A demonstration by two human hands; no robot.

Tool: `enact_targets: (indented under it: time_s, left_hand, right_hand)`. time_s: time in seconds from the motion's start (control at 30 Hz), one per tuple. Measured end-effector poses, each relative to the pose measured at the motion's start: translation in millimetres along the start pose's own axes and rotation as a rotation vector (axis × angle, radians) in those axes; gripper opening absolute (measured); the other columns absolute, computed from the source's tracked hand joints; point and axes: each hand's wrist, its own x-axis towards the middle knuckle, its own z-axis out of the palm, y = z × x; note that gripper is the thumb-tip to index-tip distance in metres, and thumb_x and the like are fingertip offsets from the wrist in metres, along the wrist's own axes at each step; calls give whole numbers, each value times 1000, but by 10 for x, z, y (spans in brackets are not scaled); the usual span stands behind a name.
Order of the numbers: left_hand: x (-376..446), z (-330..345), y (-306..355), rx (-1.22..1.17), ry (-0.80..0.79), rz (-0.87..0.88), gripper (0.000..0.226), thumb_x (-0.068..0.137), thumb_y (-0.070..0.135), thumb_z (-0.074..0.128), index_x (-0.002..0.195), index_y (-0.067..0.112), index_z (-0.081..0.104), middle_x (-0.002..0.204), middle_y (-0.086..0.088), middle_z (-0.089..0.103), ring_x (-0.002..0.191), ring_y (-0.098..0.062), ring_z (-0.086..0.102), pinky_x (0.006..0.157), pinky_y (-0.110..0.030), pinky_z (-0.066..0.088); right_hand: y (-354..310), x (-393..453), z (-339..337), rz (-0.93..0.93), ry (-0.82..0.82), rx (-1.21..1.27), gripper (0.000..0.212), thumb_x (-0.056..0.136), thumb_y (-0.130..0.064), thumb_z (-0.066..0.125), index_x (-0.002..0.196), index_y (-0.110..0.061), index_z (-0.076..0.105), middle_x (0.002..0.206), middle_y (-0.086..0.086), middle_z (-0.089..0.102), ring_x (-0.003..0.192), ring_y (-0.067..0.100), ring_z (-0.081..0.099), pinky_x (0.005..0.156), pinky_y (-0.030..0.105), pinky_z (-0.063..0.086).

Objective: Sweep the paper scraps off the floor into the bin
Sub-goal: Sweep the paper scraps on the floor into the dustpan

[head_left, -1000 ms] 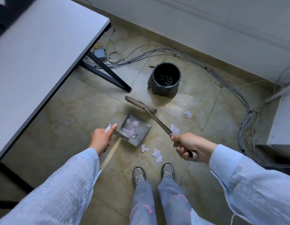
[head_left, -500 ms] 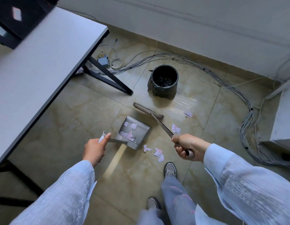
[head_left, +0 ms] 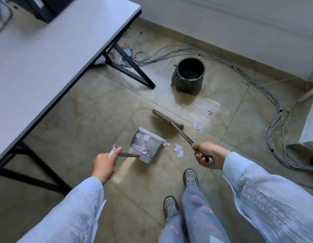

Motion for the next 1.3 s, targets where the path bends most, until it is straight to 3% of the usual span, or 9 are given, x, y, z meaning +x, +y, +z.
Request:
enact_targets:
  time_s: [0.33, 0.57, 0.73, 0.9, 1.03, 1.17, 1.23, 1.3]
  left_hand:
    - [-305, 269, -605, -15, -85, -76, 58, 87, 49, 64, 47, 13, 42, 36, -5, 42, 33, -20, 35, 41, -24, 30]
    - [-412, 602, -664, 0, -131, -92, 59, 84, 55, 63, 49, 12, 43, 32, 0, 42, 33, -20, 38, 45, -26, 34]
    - [-487, 680, -640, 42, -127, -94, 57, 85, 58, 60, 54, 12, 43, 38, -3, 45, 36, -21, 39, 46, -25, 37]
    - [-513, 689, -633, 66, -135, -83, 57, 85, 58, 59, 55, 12, 43, 40, -4, 45, 37, -21, 39, 47, -26, 37]
    - [-495, 688, -639, 61, -134, -87, 57, 85, 59, 59, 56, 12, 45, 42, -5, 47, 38, -21, 40, 48, -27, 38]
    - [-492, 680, -657, 57, -124, -84, 58, 85, 59, 59, 56, 12, 44, 43, -6, 47, 40, -22, 41, 49, -28, 38]
    - [-499, 680, -658, 55, -124, -79, 58, 85, 58, 59, 55, 12, 44, 44, -6, 47, 40, -22, 41, 49, -28, 38]
    - [-499, 684, -667, 54, -131, -81, 58, 85, 59, 59, 56, 11, 45, 44, -6, 47, 40, -22, 41, 49, -28, 38]
  right_hand:
    - [266, 164, 117, 47, 42, -179, 27, 96, -25, 41, 72, -14, 41, 56, 0, 35, 19, 6, 31, 28, 7, 25]
    - [497, 260, 167, 63, 38, -309, 24, 95, -24, 37, 73, -16, 40, 56, -1, 36, 25, 6, 32, 37, 8, 23]
    - [739, 225, 231, 97, -11, -314, 25, 96, -25, 30, 72, -19, 35, 55, -2, 33, 20, 5, 29, 33, 5, 21]
    - [1029, 127, 266, 162, -72, -316, 26, 96, -30, 31, 72, -19, 31, 32, -6, 33, 23, 5, 28, 36, 7, 16]
    - [1134, -103, 145, 177, -110, -230, 27, 98, -27, 37, 72, -18, 36, 35, -5, 32, 22, 3, 29, 27, 6, 19]
    - [1143, -429, -80, 216, -144, -188, 14, 98, -30, 43, 93, -20, 52, 40, -4, 35, 21, 1, 30, 24, 7, 18]
    - [1195, -524, -157, 216, -137, -187, 35, 98, -31, 43, 130, -21, 52, 47, -3, 34, 22, 1, 29, 24, 7, 17]
    - [1244, -578, -216, 194, -117, -205, 40, 98, -31, 43, 134, -15, 50, 43, -3, 35, 22, 2, 28, 25, 7, 17]
